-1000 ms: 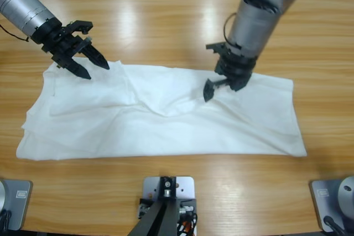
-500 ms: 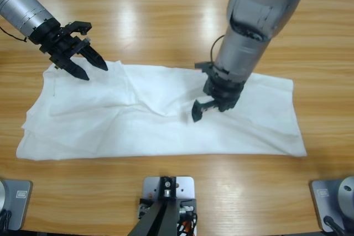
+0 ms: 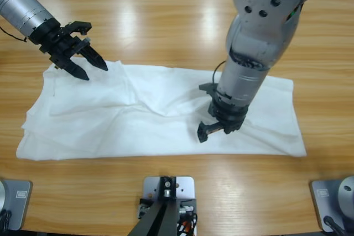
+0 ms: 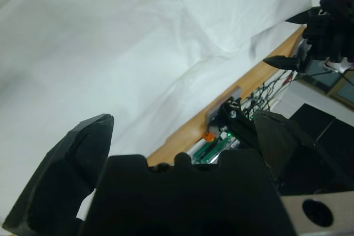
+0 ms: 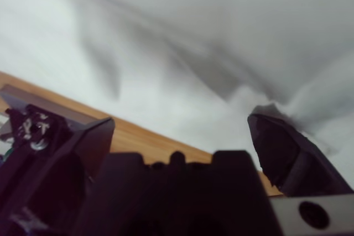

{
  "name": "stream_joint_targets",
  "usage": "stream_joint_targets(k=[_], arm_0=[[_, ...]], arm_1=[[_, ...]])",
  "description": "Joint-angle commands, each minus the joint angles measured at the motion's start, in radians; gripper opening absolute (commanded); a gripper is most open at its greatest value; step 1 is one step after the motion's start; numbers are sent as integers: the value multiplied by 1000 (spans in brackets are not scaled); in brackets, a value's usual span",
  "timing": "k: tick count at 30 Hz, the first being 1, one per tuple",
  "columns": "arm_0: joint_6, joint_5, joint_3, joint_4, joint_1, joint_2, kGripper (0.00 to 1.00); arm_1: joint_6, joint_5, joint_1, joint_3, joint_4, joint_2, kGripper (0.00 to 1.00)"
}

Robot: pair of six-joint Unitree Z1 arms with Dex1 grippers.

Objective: Fold clothes

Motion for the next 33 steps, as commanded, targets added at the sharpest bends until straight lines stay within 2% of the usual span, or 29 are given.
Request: stream_joint_targets(k=[1,5,13,18,21,23,28,33], arm_0=[[8,13,39,11,36,-19,987],[8,13,38,11,37,-17,988],[7,15,41,11,28,-3,987],[-3,34,47,24,25,68,987],[-6,44,44,29,20,109,899],[-14,62,44,32,26,132,899],[-52,169,32,31,27,158,892],[-91,246,24,32,23,194,887]], arm_1=[[14,-85,-139,46,48,-262,991],[-26,-89,-272,164,-10,-295,991],[-81,-26,-372,229,-200,-174,991],[-145,-6,-456,200,-216,-106,991],[-168,-5,-494,201,-215,-93,991],[-184,-5,-524,204,-214,-94,991],[-209,-3,-578,197,-203,-104,991],[-212,8,-583,190,-199,-104,991]])
